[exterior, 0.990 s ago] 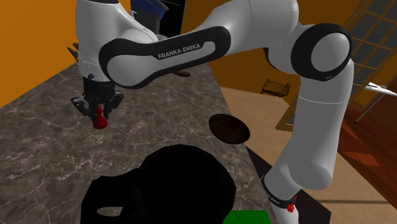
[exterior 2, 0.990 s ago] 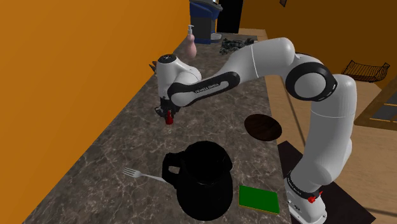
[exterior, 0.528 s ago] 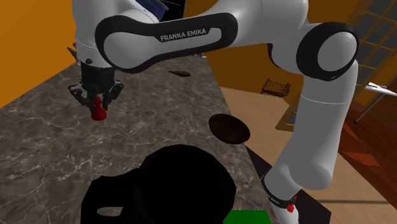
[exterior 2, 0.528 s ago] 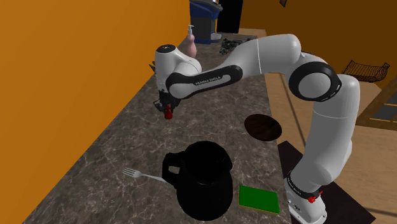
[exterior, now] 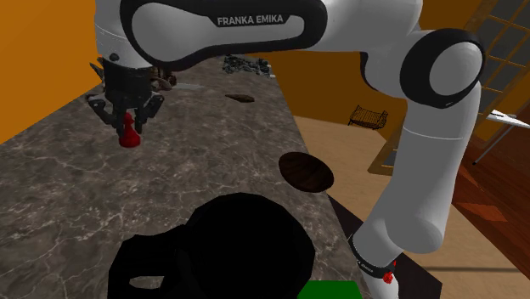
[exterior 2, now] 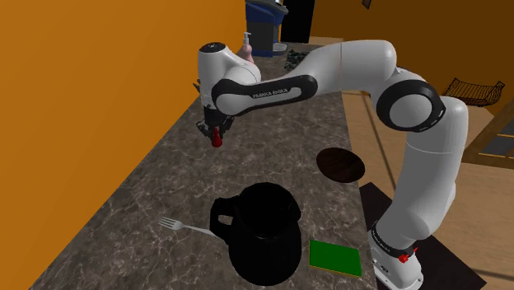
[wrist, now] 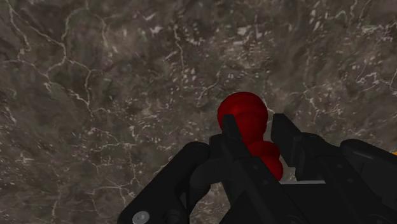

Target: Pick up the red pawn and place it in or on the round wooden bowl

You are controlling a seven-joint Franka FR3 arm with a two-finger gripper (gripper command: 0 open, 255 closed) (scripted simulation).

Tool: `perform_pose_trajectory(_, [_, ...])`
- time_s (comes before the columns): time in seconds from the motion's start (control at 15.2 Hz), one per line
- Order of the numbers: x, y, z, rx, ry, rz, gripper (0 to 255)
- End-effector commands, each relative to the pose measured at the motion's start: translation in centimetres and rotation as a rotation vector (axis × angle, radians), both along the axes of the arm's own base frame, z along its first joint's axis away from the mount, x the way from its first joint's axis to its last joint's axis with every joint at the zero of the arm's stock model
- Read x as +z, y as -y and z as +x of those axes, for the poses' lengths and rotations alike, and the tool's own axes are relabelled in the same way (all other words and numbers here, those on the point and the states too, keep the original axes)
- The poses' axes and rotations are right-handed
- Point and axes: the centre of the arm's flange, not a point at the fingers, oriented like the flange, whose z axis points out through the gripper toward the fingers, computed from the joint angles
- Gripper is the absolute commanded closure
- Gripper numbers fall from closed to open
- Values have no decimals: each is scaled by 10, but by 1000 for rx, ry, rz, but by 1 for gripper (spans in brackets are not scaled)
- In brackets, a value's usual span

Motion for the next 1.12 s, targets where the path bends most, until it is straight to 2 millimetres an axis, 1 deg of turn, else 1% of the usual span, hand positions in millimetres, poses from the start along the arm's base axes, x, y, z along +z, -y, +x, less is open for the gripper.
perform_pose_trajectory(0.0, [12,1,0,0,0,0,255])
perform_pose_trajectory(0.07, [17,1,0,0,0,0,255])
perform_pose_trajectory(0.13, [17,1,0,0,-1,0,255])
perform_pose_trajectory(1.06, [20,156,-99,0,0,0,255])
